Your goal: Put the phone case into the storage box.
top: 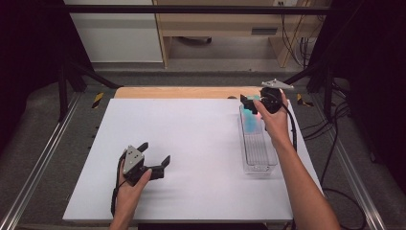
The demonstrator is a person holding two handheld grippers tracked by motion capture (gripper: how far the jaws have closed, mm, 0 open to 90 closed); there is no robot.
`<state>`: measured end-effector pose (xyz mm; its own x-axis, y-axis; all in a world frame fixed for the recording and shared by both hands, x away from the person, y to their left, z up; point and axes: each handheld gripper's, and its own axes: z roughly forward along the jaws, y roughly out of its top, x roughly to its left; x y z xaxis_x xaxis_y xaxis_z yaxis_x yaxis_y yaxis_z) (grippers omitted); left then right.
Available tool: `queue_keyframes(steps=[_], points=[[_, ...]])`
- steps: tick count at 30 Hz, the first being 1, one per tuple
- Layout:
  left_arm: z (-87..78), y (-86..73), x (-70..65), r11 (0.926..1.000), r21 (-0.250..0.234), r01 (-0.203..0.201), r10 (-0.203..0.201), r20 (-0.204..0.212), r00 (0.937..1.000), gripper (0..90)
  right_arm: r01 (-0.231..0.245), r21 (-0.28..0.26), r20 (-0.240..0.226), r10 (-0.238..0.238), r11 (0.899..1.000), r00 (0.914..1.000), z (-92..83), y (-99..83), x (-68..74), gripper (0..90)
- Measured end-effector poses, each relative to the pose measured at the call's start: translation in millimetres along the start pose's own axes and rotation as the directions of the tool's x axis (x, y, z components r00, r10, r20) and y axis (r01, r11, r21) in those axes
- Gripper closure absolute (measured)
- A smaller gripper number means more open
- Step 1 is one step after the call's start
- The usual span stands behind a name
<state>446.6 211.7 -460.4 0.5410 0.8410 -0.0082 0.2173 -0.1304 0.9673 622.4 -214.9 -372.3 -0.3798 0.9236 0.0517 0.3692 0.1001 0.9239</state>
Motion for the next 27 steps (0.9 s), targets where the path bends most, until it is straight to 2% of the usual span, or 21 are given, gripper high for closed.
queue_keyframes(steps=[9,20,27], points=[[-3.2,-0.5,6.6,0.9998,-0.003,0.017,-0.017,-0.014,0.9997,3.1,-0.007,-0.007,-0.004,0.007,1.0,1.0,-5.3,-0.3,4.6,5.5],[-1.6,-1.4,6.6,0.9997,0.018,0.016,-0.016,-0.006,0.9999,3.1,0.003,-0.012,-0.032,-0.003,1.0,0.9995,-22.1,0.3,19.0,5.5],[-1.5,-2.3,6.3,0.9995,0.025,0.018,-0.018,-0.005,0.9998,3.1,-0.004,-0.025,-0.05,0.003,1.0,0.9988,-32.8,0.5,20.5,5.0]])
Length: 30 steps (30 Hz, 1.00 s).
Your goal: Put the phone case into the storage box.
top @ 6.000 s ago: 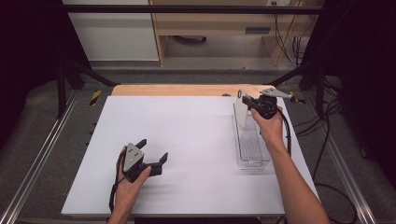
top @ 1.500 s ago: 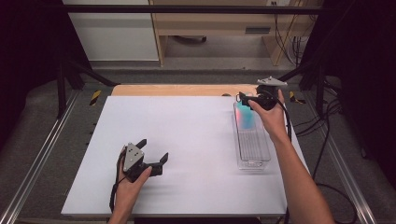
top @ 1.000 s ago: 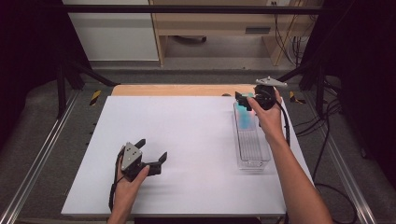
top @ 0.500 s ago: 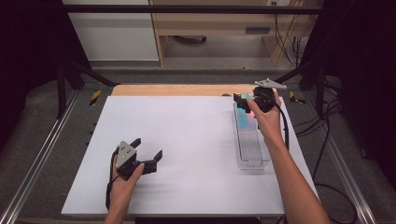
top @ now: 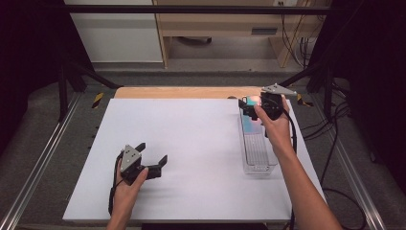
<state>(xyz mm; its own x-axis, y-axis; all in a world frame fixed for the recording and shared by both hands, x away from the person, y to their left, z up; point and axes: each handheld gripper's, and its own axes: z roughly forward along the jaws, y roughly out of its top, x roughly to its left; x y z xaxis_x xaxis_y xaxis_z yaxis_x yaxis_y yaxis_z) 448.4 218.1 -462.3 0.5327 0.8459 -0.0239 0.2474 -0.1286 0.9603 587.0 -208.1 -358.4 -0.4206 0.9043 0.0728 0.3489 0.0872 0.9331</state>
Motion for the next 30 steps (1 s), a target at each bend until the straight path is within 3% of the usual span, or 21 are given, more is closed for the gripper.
queue_keyframes(steps=[15,30], points=[[-4.0,1.5,4.4,1.0,-0.006,0.004,-0.004,0.0,1.0,3.0,0.012,-0.027,-0.02,-0.012,1.0,0.9997,-15.7,4.5,8.3,5.4],[-6.2,2.6,4.8,1.0,-0.006,0.002,-0.002,0.01,1.0,3.0,-0.001,-0.086,-0.049,-0.004,0.996,0.9988,-46.1,6.7,9.7,5.7]])
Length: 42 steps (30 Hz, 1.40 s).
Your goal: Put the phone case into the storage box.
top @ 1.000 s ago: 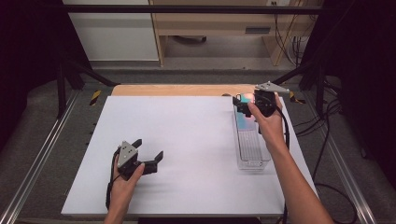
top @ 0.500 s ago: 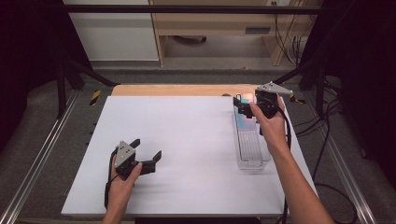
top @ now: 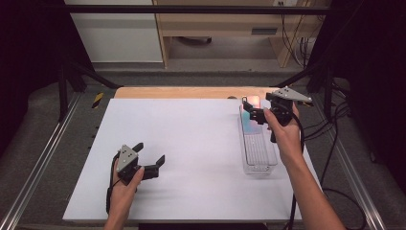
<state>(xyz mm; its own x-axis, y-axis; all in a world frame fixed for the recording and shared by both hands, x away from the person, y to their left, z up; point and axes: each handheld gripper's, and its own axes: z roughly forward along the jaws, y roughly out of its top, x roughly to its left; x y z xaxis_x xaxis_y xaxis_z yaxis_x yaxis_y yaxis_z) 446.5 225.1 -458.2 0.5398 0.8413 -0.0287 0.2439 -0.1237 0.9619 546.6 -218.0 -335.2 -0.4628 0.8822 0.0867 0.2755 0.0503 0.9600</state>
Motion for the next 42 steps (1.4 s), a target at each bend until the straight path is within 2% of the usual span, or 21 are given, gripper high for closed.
queue_keyframes(steps=[11,21,29,35,42], points=[[-1.4,0.3,1.7,1.0,-0.002,0.005,-0.005,0.002,1.0,3.0,0.019,-0.041,-0.026,-0.02,0.999,0.9995,-15.3,3.8,2.0,5.9],[-4.2,2.3,3.0,1.0,-0.004,-0.001,0.001,0.011,0.9999,3.0,0.051,-0.057,-0.023,-0.053,0.997,0.9984,-26.6,2.4,1.2,5.8],[-9.9,2.5,6.9,1.0,-0.009,0.0,0.0,0.007,1.0,2.9,0.052,-0.08,-0.021,-0.054,0.995,0.9983,-43.8,-6.7,-5.5,5.8],[-13.7,6.3,9.8,0.9998,-0.002,-0.021,0.021,0.0,0.9998,2.9,0.059,-0.102,-0.012,-0.06,0.993,0.9981,-63.5,-14.9,-13.2,5.6],[-24.6,6.2,16.6,0.9995,0.016,-0.029,0.03,-0.028,0.9992,2.7,0.062,-0.111,-0.007,-0.063,0.992,0.998,-87.2,-33.6,-24.8,5.9]])
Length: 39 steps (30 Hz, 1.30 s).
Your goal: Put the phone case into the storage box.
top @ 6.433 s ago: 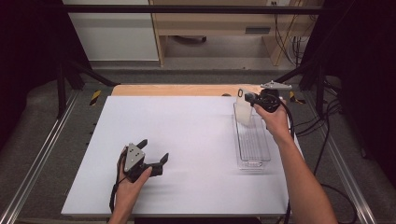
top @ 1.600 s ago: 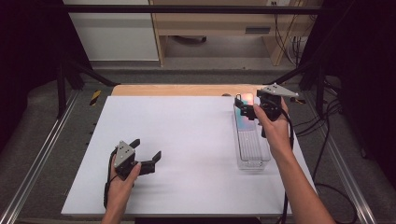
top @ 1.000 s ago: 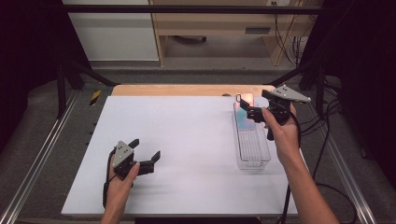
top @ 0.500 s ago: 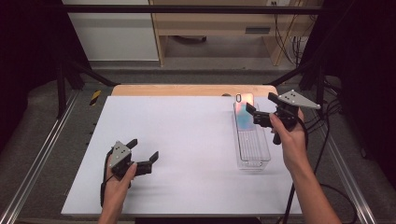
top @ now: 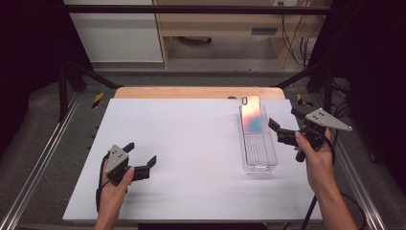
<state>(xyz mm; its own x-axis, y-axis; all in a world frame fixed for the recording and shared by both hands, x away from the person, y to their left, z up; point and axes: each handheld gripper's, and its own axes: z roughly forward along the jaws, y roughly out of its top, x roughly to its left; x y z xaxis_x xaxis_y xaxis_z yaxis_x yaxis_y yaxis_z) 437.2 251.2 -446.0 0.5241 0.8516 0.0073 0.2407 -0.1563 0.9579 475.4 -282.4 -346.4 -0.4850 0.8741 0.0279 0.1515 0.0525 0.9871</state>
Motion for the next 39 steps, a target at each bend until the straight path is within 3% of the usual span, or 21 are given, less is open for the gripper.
queue_keyframes(steps=[11,22,29,34,39], points=[[-22.6,-3.5,13.7,0.9997,-0.022,-0.007,0.006,-0.017,0.9998,2.7,-0.002,-0.014,0.013,0.002,1.0,0.9999,-32.7,-28.9,-7.6,5.5],[-37.5,-4.0,29.5,0.9977,-0.067,0.001,-0.003,-0.026,0.9997,2.7,0.033,-0.036,0.015,-0.032,0.999,0.9994,-47.2,-61.8,-7.2,5.5],[-45.3,-9.7,35.4,0.9961,-0.087,0.014,-0.018,-0.044,0.9989,2.6,0.067,-0.048,-0.011,-0.068,0.997,0.9976,-54.2,-82.6,-3.8,5.1],[-51.0,-14.3,38.2,0.9922,-0.122,0.025,-0.032,-0.054,0.998,2.6,0.06,-0.056,-0.045,-0.063,0.997,0.997,-56.7,-96.4,-0.5,5.1],[-55.1,-20.8,38.1,0.9893,-0.146,0.008,-0.017,-0.057,0.9983,2.6,0.072,-0.041,-0.082,-0.075,0.997,0.9938,-53.4,-108.4,2.9,5.0]])
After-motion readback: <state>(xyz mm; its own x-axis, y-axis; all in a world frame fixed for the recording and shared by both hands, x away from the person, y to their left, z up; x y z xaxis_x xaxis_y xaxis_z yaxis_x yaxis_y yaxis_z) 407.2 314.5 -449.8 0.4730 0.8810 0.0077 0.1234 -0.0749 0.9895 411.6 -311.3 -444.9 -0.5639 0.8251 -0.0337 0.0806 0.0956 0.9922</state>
